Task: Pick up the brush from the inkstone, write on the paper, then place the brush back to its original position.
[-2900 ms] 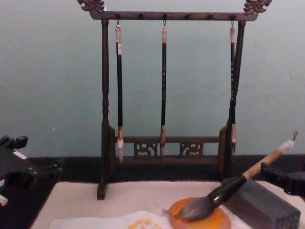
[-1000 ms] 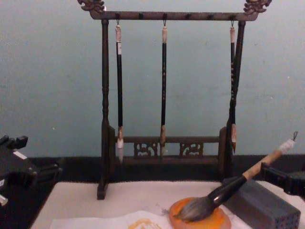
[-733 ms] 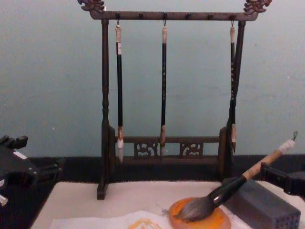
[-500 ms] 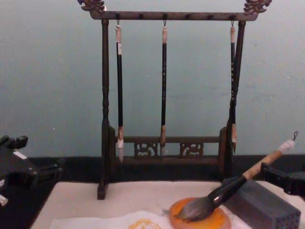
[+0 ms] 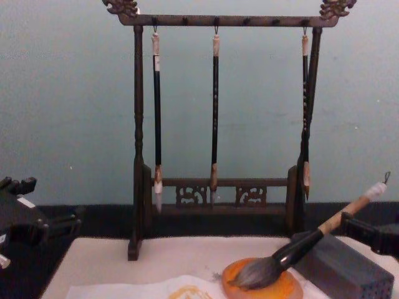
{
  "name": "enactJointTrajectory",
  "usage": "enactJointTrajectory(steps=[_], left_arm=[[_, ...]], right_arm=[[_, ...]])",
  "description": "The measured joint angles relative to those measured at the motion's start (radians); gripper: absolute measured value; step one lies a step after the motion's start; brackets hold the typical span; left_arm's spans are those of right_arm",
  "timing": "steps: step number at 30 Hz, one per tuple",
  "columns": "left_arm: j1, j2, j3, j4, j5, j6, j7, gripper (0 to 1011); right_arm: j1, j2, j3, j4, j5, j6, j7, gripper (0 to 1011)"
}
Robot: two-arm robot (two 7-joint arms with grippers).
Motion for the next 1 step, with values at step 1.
enactJointTrajectory(steps=[1], left_arm=[[0.000,0.000,0.000,0.000,0.000,0.000,0.000,1001]], right_arm=[[0.000,0.000,0.000,0.000,0.000,0.000,0.000,1000]])
